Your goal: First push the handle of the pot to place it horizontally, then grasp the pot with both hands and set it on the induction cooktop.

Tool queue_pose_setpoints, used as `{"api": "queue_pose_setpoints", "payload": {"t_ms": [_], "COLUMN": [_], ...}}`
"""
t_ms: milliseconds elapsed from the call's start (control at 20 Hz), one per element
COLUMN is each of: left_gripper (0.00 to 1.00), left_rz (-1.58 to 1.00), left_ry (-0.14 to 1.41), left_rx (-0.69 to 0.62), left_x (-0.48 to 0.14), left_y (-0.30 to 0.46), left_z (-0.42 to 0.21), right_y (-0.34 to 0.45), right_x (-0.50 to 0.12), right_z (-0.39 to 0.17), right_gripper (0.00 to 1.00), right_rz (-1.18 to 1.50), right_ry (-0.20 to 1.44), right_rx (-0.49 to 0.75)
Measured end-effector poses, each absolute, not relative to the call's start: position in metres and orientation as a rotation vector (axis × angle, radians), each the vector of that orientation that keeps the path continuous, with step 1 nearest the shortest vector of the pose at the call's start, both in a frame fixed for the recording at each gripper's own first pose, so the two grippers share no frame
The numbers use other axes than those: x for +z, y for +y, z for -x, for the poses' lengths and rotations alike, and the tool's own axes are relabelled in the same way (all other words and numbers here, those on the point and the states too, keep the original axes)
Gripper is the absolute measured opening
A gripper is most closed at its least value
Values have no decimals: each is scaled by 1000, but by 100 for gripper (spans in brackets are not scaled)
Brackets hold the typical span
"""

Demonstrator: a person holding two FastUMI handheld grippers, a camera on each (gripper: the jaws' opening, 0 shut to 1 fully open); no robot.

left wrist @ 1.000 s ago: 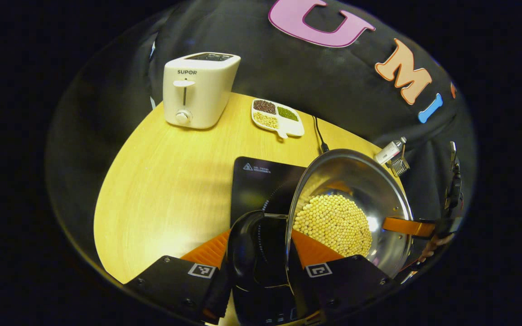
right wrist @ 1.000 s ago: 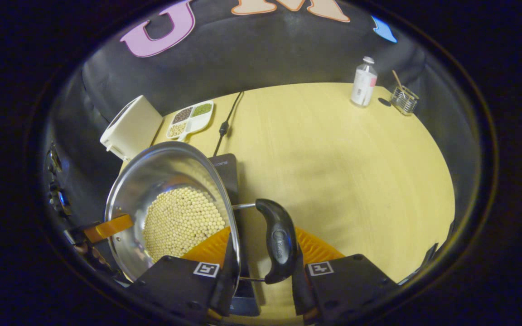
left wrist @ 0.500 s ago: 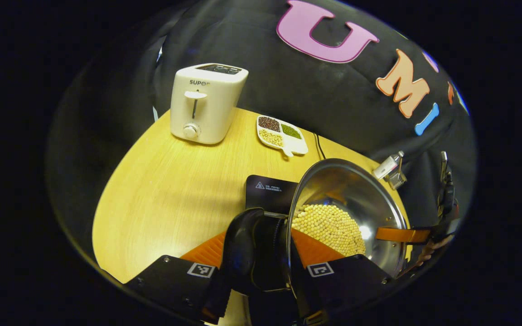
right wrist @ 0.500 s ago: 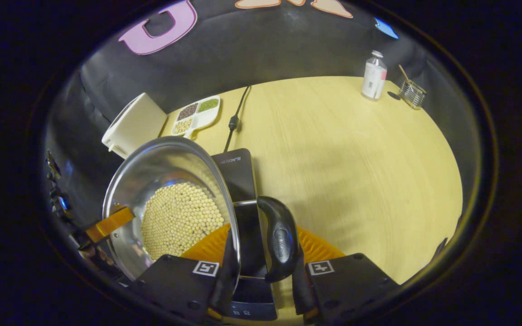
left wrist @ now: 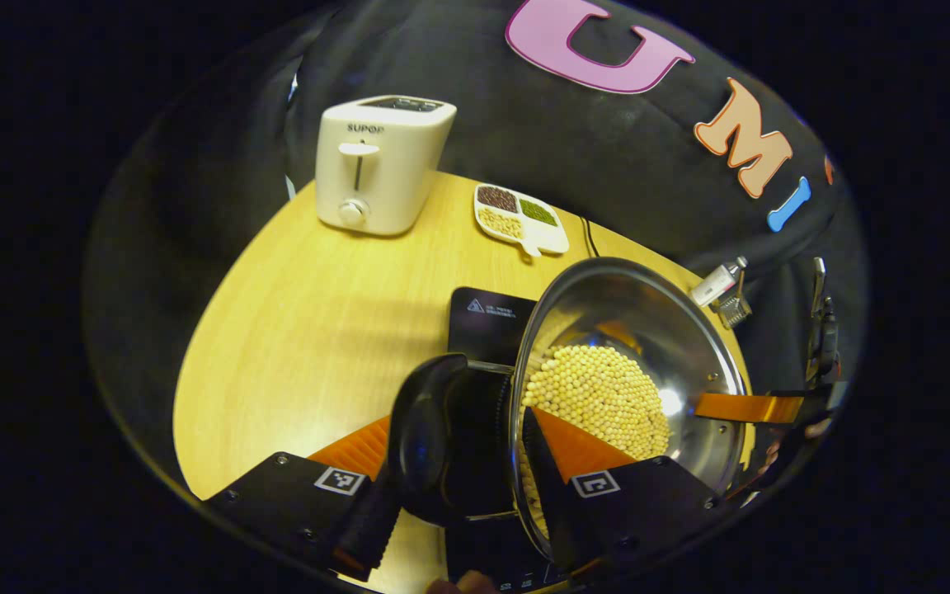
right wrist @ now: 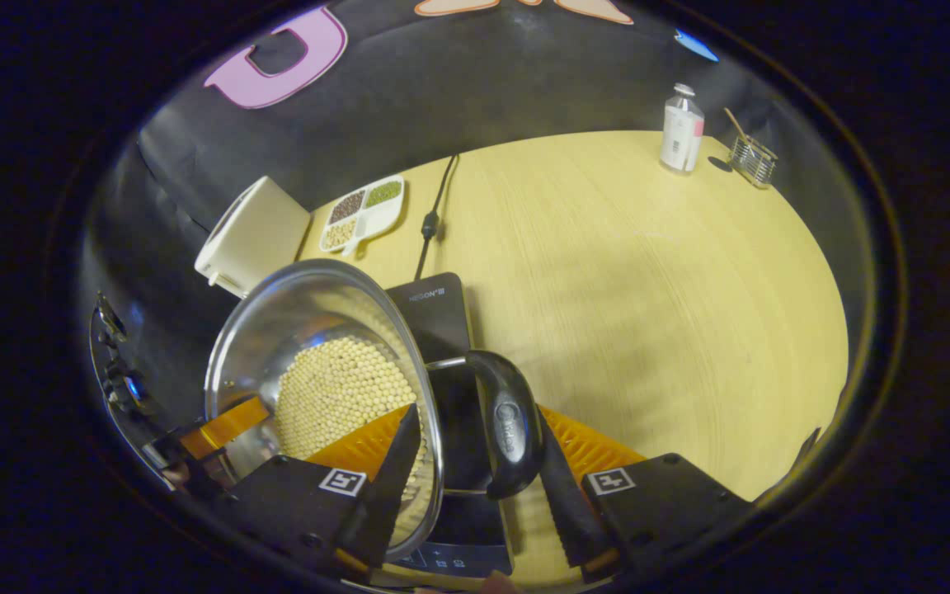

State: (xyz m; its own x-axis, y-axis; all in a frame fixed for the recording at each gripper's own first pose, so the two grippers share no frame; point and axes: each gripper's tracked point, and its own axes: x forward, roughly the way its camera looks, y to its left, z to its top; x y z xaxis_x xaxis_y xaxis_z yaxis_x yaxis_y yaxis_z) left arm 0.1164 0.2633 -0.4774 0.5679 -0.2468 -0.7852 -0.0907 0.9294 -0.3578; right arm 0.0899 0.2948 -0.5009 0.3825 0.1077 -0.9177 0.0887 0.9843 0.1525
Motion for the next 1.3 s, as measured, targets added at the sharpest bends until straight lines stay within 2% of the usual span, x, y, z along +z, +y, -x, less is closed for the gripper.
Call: {"api": "queue_pose_setpoints", "payload": {"t_ms": [50, 100, 150, 200, 250, 300, 350, 450, 500, 550, 600, 750, 800, 850, 900, 950, 1000, 1050, 1100, 1150, 1300], "left_gripper": [78, 80, 87, 87, 95, 96, 91, 91, 91, 91, 92, 92, 92, 91, 92, 92, 92, 92, 92, 93, 92], "left_rz": [363, 336, 298, 268, 243, 234, 232, 232, 231, 232, 232, 235, 252, 270, 283, 283, 273, 266, 273, 279, 254], "left_ry": [942, 939, 946, 947, 928, 912, 903, 889, 876, 868, 864, 853, 859, 873, 885, 918, 955, 987, 997, 985, 893], "left_rx": [-83, -69, -51, -35, -17, -4, 9, 25, 35, 44, 55, 100, 105, 98, 85, 74, 80, 104, 120, 126, 116], "left_x": [-471, -466, -461, -454, -444, -435, -423, -402, -391, -381, -374, -356, -354, -354, -357, -364, -372, -376, -375, -367, -338], "left_y": [265, 268, 273, 277, 280, 279, 277, 265, 256, 246, 235, 198, 179, 158, 137, 118, 102, 89, 77, 64, 36], "left_z": [-119, -117, -112, -109, -108, -106, -100, -87, -79, -71, -61, -31, -18, -4, 11, 30, 52, 74, 90, 99, 106], "right_y": [294, 290, 286, 284, 283, 280, 274, 261, 251, 238, 228, 191, 168, 146, 128, 112, 97, 85, 77, 71, 36], "right_x": [-494, -493, -492, -488, -482, -477, -473, -463, -458, -451, -441, -423, -423, -427, -437, -447, -460, -467, -464, -457, -434], "right_z": [-89, -84, -84, -85, -82, -81, -78, -67, -57, -50, -49, -32, -25, -15, -2, 15, 34, 54, 66, 72, 75], "right_gripper": [84, 100, 99, 94, 94, 94, 94, 94, 100, 100, 94, 93, 93, 100, 93, 93, 100, 94, 100, 94, 93], "right_rz": [-191, -190, -193, -213, -238, -256, -266, -299, -316, -326, -352, -390, -374, -354, -334, -316, -298, -292, -304, -300, -231], "right_ry": [1177, 1174, 1168, 1155, 1144, 1131, 1119, 1100, 1100, 1095, 1064, 1049, 1042, 1037, 1046, 1067, 1096, 1132, 1129, 1100, 1016], "right_rx": [21, 27, 27, 31, 38, 47, 58, 99, 107, 109, 126, 177, 163, 150, 146, 150, 155, 159, 167, 176, 174]}}
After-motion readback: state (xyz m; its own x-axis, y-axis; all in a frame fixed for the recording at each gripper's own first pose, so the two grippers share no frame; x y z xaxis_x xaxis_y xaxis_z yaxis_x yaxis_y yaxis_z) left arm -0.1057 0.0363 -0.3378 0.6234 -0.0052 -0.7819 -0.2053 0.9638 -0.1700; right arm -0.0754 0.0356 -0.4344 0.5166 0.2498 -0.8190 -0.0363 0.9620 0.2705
